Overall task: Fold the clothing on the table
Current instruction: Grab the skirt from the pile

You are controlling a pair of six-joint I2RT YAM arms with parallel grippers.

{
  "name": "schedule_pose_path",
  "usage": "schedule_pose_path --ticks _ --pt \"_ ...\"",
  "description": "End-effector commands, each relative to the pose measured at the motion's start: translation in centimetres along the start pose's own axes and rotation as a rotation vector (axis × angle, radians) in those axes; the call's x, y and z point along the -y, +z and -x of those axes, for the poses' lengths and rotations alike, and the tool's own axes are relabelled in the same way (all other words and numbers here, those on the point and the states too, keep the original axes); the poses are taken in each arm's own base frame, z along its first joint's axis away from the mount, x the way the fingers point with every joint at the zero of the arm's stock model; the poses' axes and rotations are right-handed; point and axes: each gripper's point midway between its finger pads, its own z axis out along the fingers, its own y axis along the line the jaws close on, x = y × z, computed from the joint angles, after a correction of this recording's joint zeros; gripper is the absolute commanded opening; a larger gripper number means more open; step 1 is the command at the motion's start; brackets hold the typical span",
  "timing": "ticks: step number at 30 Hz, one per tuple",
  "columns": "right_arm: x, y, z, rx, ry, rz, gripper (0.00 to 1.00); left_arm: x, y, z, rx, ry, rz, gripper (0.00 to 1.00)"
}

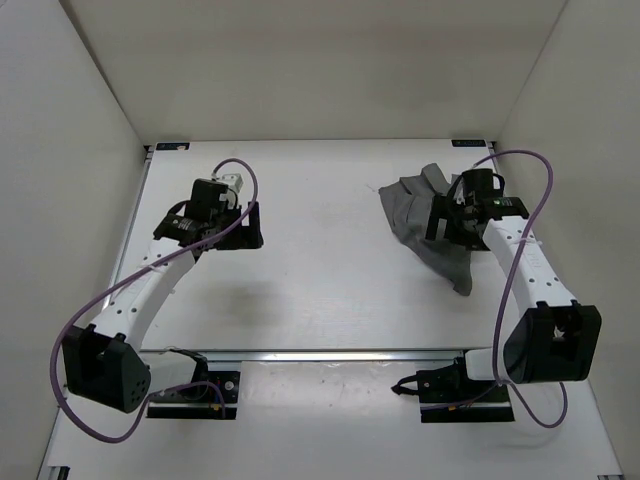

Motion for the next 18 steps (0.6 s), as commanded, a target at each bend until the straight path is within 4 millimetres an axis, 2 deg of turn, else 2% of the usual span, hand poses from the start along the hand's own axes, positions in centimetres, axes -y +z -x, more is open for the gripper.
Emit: schedule_pose_path --ticks 1,7,10,13,18 --pt "2.0 -0.2 -0.6 -0.028 0.001 -0.071 0.99 -1.0 -0.6 0.1 0.043 -0.008 0.03 0.99" --pt "2.3 1.0 -2.6 -0.061 -0.067 -0.083 0.99 -2.7 -1.5 0.3 0.082 -0.014 0.093 0.99" --pt "1.5 1.2 -3.2 -0.073 -0.139 -0.114 1.0 -2.3 -1.5 0.2 0.072 0.002 0.094 0.99" --pt "0.9 1.7 -4.9 -0.131 -0.227 -0.144 1.0 -2.1 -1.2 -0.8 0.036 0.016 0.099 0.98" --pt "3.2 2.5 -7.4 -0.212 -0.231 -0.223 0.99 -2.3 -1.0 -1.5 0.038 -0.019 0.063 0.99"
